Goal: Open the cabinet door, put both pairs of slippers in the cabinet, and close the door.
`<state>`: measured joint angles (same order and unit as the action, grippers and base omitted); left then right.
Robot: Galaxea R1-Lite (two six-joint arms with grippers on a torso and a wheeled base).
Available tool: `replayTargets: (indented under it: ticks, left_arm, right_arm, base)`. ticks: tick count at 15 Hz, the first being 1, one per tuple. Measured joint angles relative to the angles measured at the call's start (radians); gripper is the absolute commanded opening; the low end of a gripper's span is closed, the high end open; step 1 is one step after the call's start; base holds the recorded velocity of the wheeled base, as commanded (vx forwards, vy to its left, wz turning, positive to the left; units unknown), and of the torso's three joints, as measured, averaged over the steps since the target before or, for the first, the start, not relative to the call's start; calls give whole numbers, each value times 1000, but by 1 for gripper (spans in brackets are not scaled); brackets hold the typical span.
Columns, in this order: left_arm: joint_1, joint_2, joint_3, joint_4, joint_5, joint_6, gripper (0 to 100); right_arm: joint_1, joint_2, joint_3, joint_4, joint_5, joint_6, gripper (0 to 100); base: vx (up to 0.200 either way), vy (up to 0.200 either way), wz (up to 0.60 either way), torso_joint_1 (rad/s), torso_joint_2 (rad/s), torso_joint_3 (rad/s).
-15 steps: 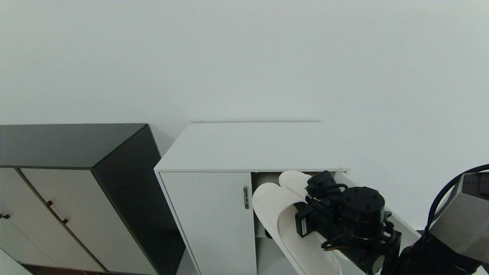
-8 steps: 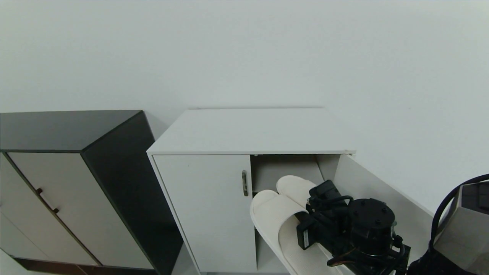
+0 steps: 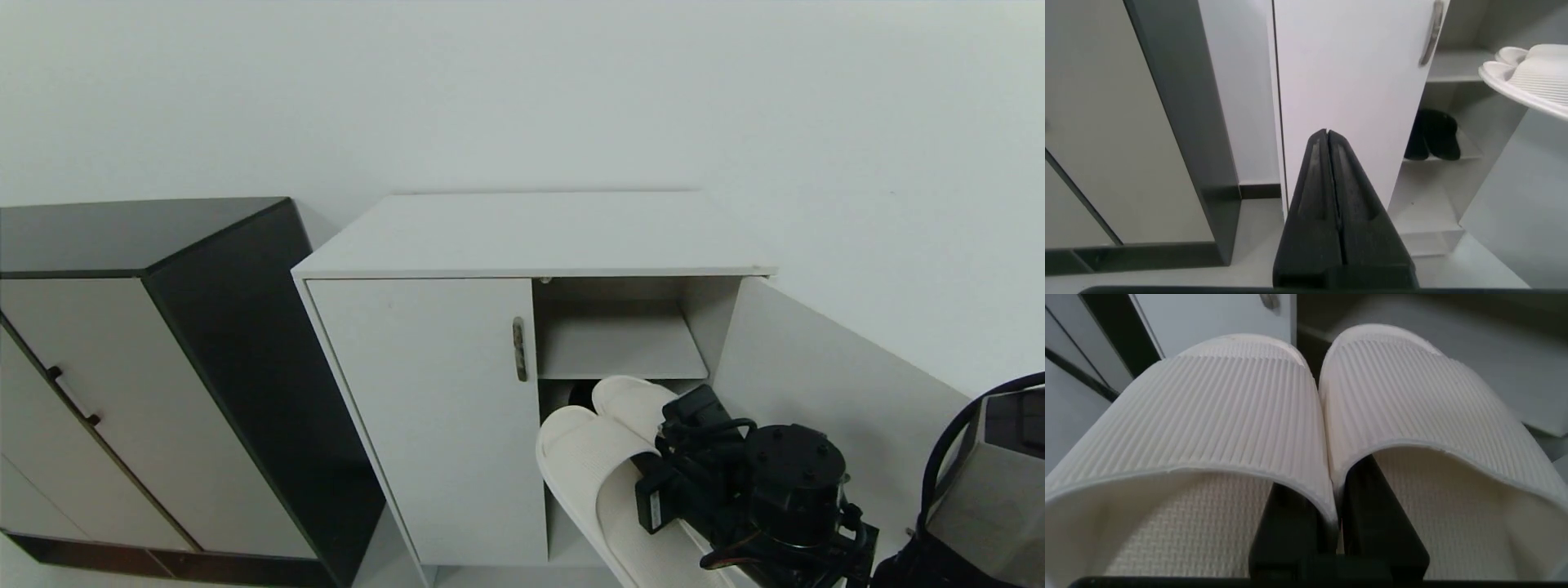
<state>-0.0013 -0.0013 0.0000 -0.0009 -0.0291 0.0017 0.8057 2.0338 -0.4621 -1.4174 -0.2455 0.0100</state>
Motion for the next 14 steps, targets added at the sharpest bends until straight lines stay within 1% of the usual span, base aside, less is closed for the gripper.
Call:
replayTargets:
  ticks: [4,8,10,12,14]
  left_arm:
    - [0,0,0,0,0,0,0]
    - [0,0,0,0,0,0,0]
    - [0,0,0,0,0,0,0]
    - [0,0,0,0,0,0,0]
    - [0,0,0,0,0,-1,0]
  right_arm:
    - [-2,7,0,-4,0,0,0]
    - [-21,31,5,-66,1,-1,0]
    - [-24,42,6,-76,4,-4,0]
    - [-25,53,12,-117,7,-34,0]
    - [-26,76,16,-147,4,-53,0]
  base:
    - [0,0,0,-152,475,327]
    - [0,0,0,-123,458,342]
    - [0,0,0,-80,454,369]
    - [0,0,0,-56,420,359]
    - [0,0,0,-22,193,163]
